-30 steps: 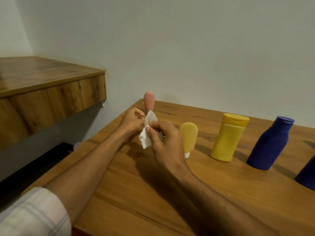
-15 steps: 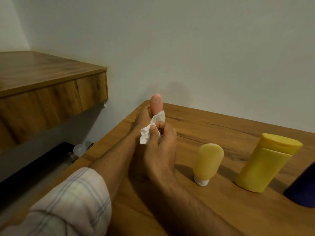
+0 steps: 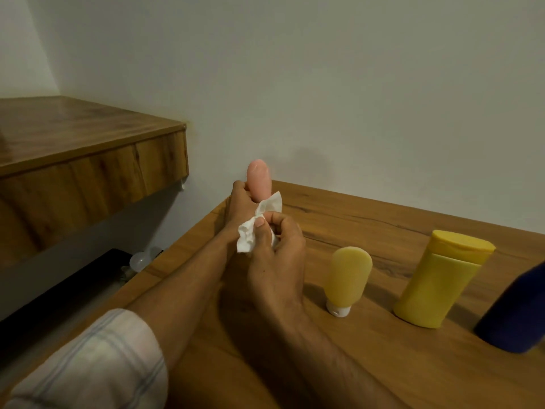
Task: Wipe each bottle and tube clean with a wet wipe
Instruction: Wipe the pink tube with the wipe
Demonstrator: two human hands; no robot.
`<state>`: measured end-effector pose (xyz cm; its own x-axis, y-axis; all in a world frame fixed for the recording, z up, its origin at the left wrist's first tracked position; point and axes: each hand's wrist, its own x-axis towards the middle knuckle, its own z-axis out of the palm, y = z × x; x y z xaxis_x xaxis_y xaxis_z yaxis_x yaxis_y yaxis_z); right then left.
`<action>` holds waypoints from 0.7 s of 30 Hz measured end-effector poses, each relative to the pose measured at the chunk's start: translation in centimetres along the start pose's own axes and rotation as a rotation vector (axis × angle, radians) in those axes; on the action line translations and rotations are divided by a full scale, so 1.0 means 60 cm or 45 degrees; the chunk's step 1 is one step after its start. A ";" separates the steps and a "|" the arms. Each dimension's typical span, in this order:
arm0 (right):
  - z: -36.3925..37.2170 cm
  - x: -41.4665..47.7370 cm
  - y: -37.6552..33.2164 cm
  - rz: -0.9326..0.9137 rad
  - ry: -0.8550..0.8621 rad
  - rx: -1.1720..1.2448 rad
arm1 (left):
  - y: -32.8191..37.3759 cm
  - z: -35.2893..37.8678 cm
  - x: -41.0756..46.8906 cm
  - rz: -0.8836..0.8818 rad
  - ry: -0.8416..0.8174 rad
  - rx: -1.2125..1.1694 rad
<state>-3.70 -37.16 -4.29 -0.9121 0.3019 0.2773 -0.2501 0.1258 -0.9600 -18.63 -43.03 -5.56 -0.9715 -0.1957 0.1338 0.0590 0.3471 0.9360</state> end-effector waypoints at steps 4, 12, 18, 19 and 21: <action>-0.023 -0.020 -0.015 -0.036 0.007 0.013 | 0.033 -0.032 -0.058 0.055 -0.022 -0.065; -0.126 -0.085 -0.070 -0.265 0.067 0.086 | 0.120 -0.078 -0.259 0.287 -0.138 -0.274; -0.241 -0.134 -0.107 -0.378 0.114 0.155 | 0.153 -0.070 -0.387 0.328 -0.303 -0.506; -0.256 -0.137 -0.110 -0.391 0.134 0.137 | 0.157 -0.066 -0.400 0.334 -0.344 -0.521; -0.287 -0.140 -0.114 -0.408 0.185 0.112 | 0.162 -0.051 -0.421 0.345 -0.441 -0.538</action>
<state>11.27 -24.31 0.59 -0.7286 0.3923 0.5615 -0.5488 0.1561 -0.8213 7.19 -37.52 1.16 -0.9233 0.1830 0.3377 0.3313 -0.0654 0.9412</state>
